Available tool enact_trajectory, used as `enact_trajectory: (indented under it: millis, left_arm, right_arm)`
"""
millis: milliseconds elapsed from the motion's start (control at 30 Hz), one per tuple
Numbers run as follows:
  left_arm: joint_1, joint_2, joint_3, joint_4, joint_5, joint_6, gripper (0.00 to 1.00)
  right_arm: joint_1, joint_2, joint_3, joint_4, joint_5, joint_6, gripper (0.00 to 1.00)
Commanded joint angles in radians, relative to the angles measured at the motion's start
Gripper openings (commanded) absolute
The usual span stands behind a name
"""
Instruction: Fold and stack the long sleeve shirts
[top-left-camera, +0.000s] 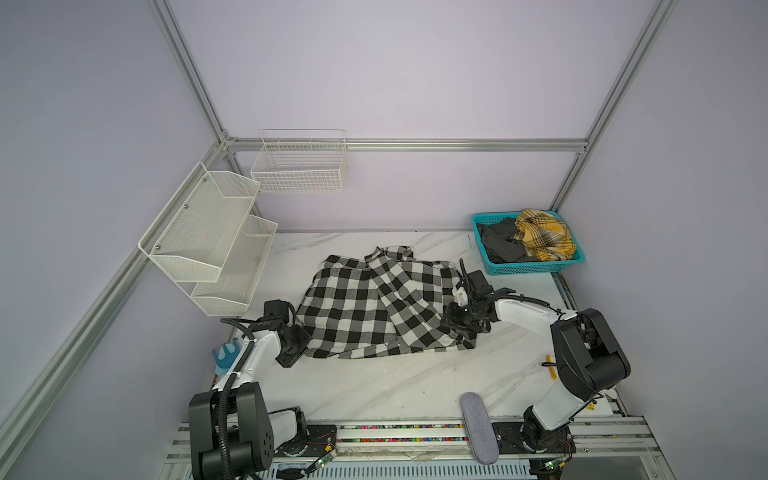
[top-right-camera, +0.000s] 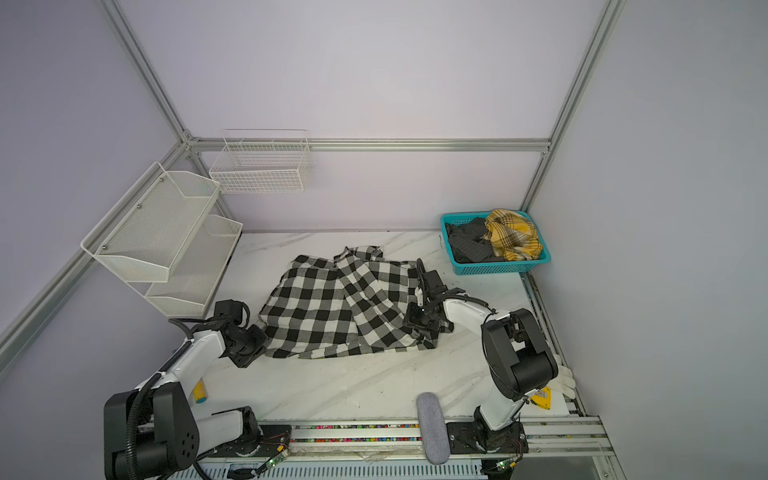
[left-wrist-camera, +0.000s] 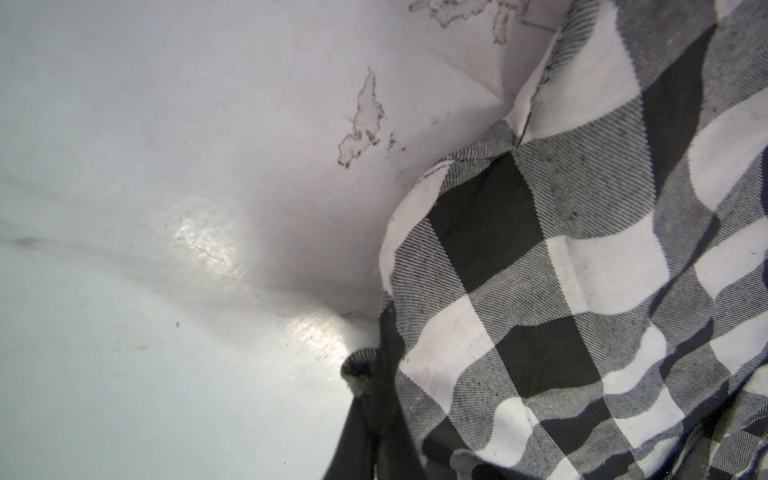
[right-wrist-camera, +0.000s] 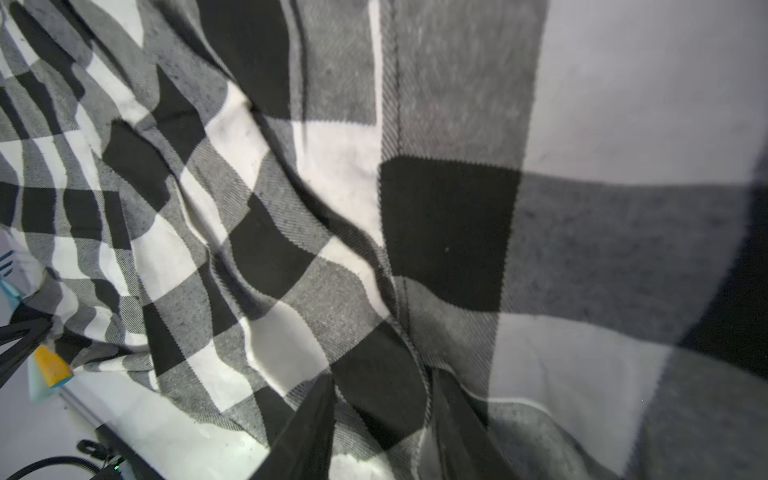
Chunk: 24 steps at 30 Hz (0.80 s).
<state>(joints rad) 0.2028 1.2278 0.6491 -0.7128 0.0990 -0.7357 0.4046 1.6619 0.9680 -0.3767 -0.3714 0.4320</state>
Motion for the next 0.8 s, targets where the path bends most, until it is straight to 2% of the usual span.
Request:
enact_trajectory:
  millis: [0,100,233,433,567,767]
  left_arm:
    - [0.010,0.003,0.079,0.015,-0.015,0.031,0.00]
    - [0.012,0.007,0.078,0.018,-0.013,0.035,0.00]
    - [0.015,0.013,0.077,0.022,-0.012,0.036,0.00]
    - [0.017,0.012,0.078,0.023,-0.002,0.029,0.00]
    - [0.016,0.011,0.076,0.024,0.001,0.027,0.00]
    - [0.017,0.000,0.076,0.020,-0.001,0.027,0.00]
  right_arm:
    - [0.003,0.020,0.026,-0.053,0.067,-0.026,0.42]
    - [0.003,0.049,0.025,-0.029,0.062,-0.025,0.42]
    - [0.003,0.070,0.011,-0.010,0.031,-0.029,0.36]
    - [0.005,0.011,-0.023,-0.030,0.010,-0.022,0.28]
    - [0.004,-0.026,-0.029,-0.036,0.008,-0.010,0.15]
    - [0.004,-0.038,-0.017,-0.048,0.014,-0.010,0.00]
